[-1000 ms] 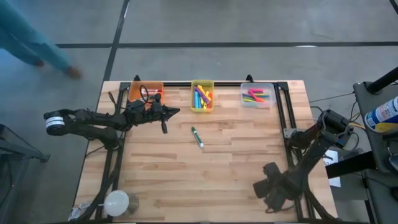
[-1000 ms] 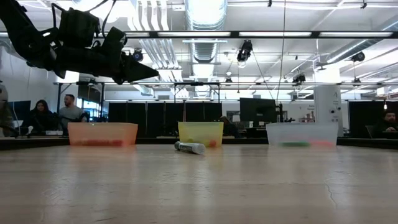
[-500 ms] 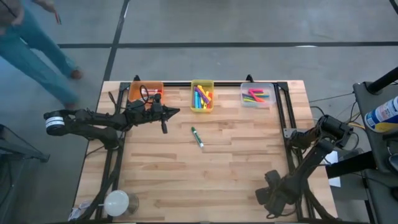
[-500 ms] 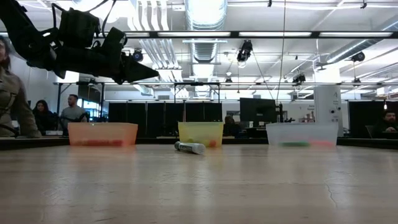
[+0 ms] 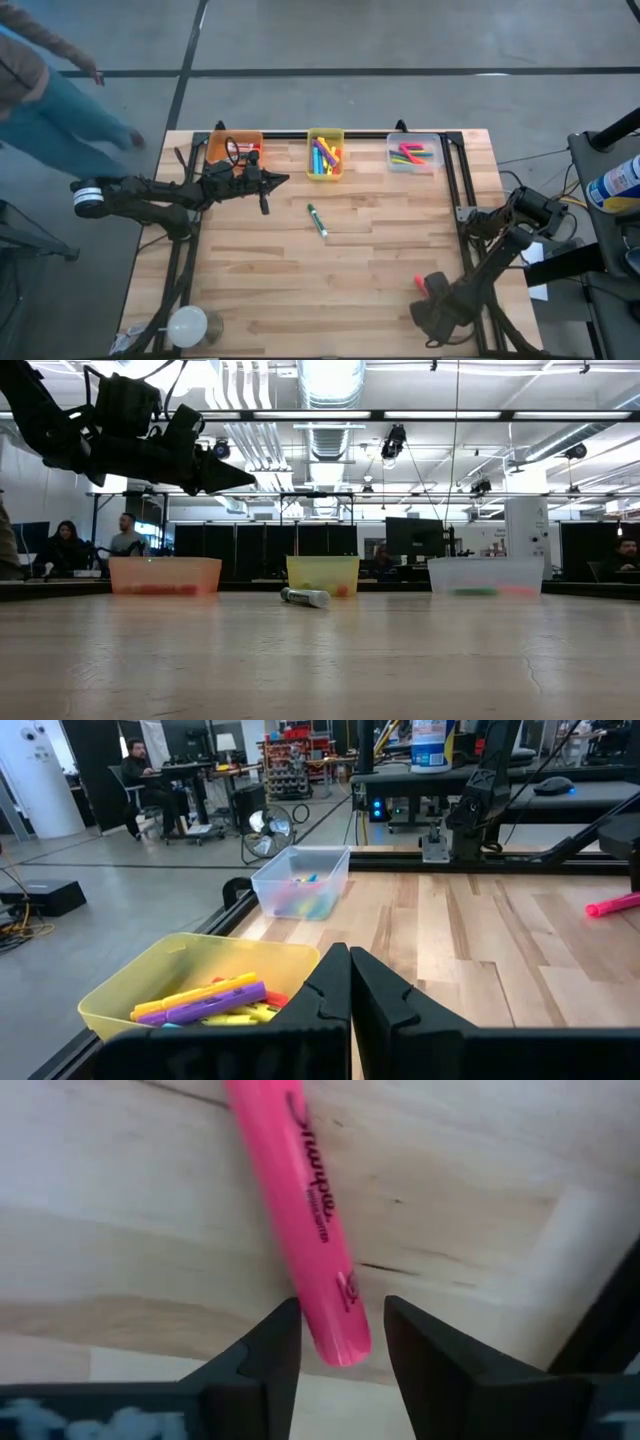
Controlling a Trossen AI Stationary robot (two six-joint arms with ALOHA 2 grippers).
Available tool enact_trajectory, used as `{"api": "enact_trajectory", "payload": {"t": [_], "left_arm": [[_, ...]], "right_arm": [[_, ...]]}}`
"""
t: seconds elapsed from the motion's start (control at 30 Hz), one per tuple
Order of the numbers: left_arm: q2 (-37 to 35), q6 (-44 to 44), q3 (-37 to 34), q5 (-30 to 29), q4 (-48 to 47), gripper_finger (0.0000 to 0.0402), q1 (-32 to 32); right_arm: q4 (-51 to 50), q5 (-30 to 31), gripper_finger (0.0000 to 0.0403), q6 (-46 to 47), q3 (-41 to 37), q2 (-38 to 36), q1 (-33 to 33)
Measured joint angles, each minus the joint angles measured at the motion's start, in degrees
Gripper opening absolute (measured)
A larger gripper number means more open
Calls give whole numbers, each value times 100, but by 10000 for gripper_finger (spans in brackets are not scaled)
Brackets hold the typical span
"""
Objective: Pick & Place Markers
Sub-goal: Put the pink highlighter pen into the yellow bin
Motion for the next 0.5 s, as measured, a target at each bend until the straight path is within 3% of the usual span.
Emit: {"api": "enact_trajectory", "payload": {"t": [0.37,0.5], "left_arm": [[0,-129,0,0,-154,0,1],[0,-129,0,0,-160,0,-1]], "right_arm": [[10,480,65,-1434,-11,-69,7],[-50,1230,65,-1732,-48,-240,-78]]}}
